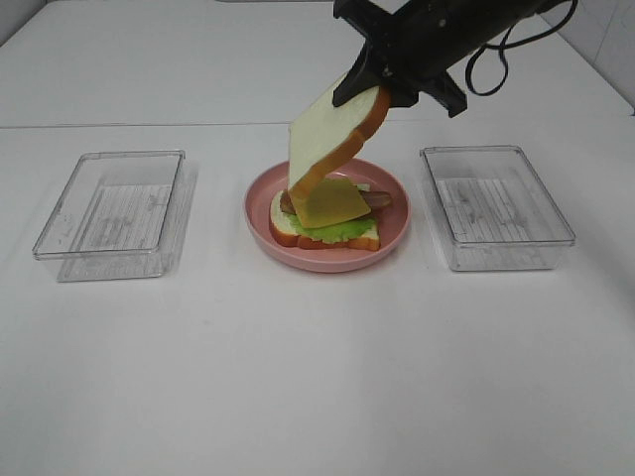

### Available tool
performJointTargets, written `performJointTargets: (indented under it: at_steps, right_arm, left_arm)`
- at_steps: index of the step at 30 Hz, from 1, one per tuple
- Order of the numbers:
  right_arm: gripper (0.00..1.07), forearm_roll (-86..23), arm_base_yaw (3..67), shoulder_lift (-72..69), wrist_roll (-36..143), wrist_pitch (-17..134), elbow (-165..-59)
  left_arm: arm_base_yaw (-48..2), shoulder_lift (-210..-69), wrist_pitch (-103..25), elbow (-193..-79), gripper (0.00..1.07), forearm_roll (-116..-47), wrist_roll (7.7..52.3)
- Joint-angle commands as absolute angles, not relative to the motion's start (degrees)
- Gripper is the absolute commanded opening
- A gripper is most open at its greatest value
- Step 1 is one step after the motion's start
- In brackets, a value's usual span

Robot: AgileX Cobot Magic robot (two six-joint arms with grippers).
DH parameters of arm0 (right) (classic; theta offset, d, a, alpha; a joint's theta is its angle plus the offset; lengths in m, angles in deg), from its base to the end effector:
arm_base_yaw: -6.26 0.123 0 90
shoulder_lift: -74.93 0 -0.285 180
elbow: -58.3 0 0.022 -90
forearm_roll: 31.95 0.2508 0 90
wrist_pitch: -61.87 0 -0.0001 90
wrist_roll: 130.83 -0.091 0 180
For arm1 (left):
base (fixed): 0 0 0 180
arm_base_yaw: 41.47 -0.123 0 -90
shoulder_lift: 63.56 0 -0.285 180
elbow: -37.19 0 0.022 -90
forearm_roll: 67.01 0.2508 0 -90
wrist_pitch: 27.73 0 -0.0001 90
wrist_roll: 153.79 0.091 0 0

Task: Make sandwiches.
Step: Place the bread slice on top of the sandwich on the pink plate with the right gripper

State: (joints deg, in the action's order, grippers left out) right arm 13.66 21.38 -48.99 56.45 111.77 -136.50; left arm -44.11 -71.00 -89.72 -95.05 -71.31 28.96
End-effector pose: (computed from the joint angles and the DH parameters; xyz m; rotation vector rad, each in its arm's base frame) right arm 0.4142 0.1635 0.2329 0.0340 2.6697 1.0020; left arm -0.0082 -0.0064 0.2796 0.0073 2.0432 -0.0310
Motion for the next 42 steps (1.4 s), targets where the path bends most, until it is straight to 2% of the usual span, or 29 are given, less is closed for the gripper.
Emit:
performJointTargets:
  at_steps: [1,11,26,28,29,30,31,32,33,34,35,36,38,42]
  right_arm:
    - [0.0,16.69,21.33,-51.0,58.92,110.68,-136.27]
    - [0.0,24.6,21.33,-58.5,62.81,107.93,-137.99]
    - [0.0,23.8,21.33,-61.82,62.64,106.96,-138.1]
    - [0.04,23.22,21.33,-61.82,62.7,106.67,-138.1]
    - [0.09,23.0,21.33,-61.82,62.7,106.67,-138.1]
    - [0.24,22.59,21.27,-61.82,62.7,106.79,-138.1]
    - [0.24,22.59,21.27,-61.82,62.7,106.79,-138.1]
    - [0.48,21.68,21.27,-61.82,62.7,107.47,-138.1]
    - [0.6,21.1,21.27,-61.82,62.7,107.76,-138.1]
    - [0.6,21.1,21.27,-61.82,62.7,107.76,-138.1]
    - [0.77,20.13,21.27,-61.77,63.04,108.22,-138.1]
    - [0.77,20.13,21.27,-61.77,63.04,108.22,-138.1]
    - [0.83,18.13,21.27,-61.08,63.73,108.22,-138.1]
    - [0.83,15.38,21.27,-60.16,63.67,107.82,-138.1]
  left_arm:
    - [-43.99,-70.14,-89.44,-95.05,0.89,-71.65,28.67]
    - [-43.99,-70.14,-89.44,-95.05,0.89,-71.65,28.67]
    - [-43.99,-70.14,-89.44,-95.05,0.89,-71.65,28.67]
    - [-43.99,-70.14,-89.44,-95.05,0.89,-71.65,28.67]
    - [-43.99,-70.14,-89.44,-95.05,0.89,-71.65,28.67]
    - [-43.99,-70.14,-89.44,-95.05,0.89,-71.65,28.67]
    - [-43.99,-70.14,-89.44,-95.05,0.89,-71.65,28.67]
    - [-43.99,-70.14,-89.44,-95.05,0.89,-71.65,28.67]
    - [-43.99,-70.14,-89.44,-95.05,0.89,-71.65,28.67]
    - [-43.99,-70.14,-89.44,-95.05,0.89,-71.65,28.67]
    - [-43.99,-70.14,-89.44,-95.05,0.89,-71.65,28.67]
    - [-43.99,-70.14,-89.44,-95.05,0.89,-71.65,28.67]
    - [-43.99,-70.14,-89.44,-95.05,0.89,-71.65,28.67]
    - [-43.99,-70.14,-89.44,-95.05,0.89,-71.65,28.67]
